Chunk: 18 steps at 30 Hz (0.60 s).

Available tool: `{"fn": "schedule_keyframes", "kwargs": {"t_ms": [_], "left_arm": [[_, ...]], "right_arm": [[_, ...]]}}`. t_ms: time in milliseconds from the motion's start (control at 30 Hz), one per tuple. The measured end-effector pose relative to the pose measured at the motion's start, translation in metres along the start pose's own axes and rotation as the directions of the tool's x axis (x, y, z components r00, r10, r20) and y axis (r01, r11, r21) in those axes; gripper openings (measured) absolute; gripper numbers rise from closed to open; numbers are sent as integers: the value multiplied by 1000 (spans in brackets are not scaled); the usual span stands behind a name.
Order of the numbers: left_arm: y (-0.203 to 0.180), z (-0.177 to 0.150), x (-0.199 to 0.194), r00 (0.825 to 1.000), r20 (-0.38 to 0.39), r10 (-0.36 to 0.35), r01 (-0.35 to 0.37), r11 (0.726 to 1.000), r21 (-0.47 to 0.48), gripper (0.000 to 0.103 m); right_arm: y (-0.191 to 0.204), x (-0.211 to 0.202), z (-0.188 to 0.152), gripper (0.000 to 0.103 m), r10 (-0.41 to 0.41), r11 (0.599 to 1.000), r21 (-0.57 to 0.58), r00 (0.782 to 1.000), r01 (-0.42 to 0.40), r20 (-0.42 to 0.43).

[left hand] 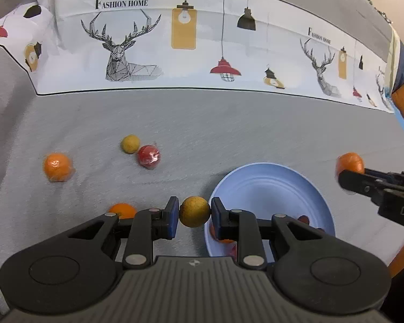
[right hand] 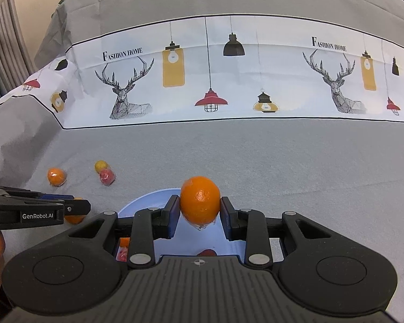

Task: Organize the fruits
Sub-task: 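Carry the mandarin over the plate with the right tool while the left tool carries the yellow fruit there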

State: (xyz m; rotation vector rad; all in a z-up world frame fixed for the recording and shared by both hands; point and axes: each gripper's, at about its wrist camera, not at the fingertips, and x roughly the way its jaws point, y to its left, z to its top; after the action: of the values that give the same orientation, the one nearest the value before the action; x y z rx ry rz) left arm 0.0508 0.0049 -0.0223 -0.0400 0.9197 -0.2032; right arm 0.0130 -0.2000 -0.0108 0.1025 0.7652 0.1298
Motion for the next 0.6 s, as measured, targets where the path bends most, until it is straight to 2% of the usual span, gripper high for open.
{"fn": "schedule_keyframes", "kwargs": {"t_ms": [100,233,367,600], "left_arm": [[-6,0,0,1000,6,-31,31,999,13,28],[-22,-4,0,998,12,-58,57,995,78,28],[-34,-10,2,998,12,-59,57,989,134,28],[-44,-14,6,998,8,-66,63,984,168,28]], "right_arm": [[-1,0,0,34,3,1000,4,1000,-3,-1],[-1,0,1,34,8,1000,-1,1000,-8,-4],[0,0,1,34,12,1000,-8,1000,-12,-13],[-1,3,1,34,13,1000,-12,1000,-13,-28]]}}
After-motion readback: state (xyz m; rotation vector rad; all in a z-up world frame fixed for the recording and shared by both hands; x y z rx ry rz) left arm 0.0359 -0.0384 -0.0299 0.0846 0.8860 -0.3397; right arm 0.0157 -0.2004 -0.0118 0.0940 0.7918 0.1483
